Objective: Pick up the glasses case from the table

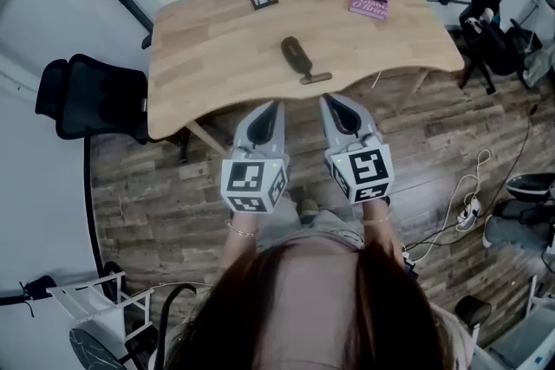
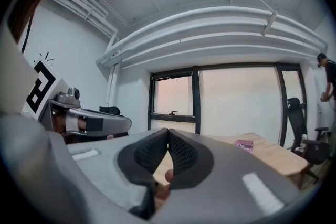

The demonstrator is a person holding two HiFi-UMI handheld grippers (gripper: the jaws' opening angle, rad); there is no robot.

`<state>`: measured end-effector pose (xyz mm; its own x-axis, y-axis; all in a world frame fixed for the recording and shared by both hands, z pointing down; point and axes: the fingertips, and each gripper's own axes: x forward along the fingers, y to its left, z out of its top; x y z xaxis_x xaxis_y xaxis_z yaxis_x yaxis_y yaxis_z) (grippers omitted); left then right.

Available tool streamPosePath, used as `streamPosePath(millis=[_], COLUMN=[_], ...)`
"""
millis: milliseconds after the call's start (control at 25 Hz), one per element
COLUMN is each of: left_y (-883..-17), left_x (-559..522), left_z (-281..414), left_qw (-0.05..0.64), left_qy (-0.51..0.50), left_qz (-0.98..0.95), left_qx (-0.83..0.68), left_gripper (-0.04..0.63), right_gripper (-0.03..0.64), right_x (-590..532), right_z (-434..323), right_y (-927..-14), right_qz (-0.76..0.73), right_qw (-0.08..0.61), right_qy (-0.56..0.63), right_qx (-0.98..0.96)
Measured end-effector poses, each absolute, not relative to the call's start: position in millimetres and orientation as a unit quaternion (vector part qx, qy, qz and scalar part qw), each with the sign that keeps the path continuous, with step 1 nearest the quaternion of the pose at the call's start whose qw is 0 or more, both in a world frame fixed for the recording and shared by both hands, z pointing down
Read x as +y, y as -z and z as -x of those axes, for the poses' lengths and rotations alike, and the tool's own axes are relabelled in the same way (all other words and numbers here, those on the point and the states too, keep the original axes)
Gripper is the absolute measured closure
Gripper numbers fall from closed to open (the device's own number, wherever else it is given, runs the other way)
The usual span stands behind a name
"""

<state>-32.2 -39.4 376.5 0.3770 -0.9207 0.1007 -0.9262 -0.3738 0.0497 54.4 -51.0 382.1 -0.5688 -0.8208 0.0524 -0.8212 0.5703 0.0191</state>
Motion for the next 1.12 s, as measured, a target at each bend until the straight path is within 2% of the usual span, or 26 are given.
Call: streamPosePath(millis=[1120], left_y=[-380.2], left_x=[-179.1], left_z=[81.0], left_qw=[0.049], left_qy=[-0.019], left_qz=[-0.843], left_qx=[-0.535], left_gripper=[0.586], right_gripper=[0.614], right_x=[-183.6], right_z=[7.0], right_y=[-390.6], right_qz=[-0.468], right_qw=[0.053], right_qy=[0.015], right_qx=[-0.882])
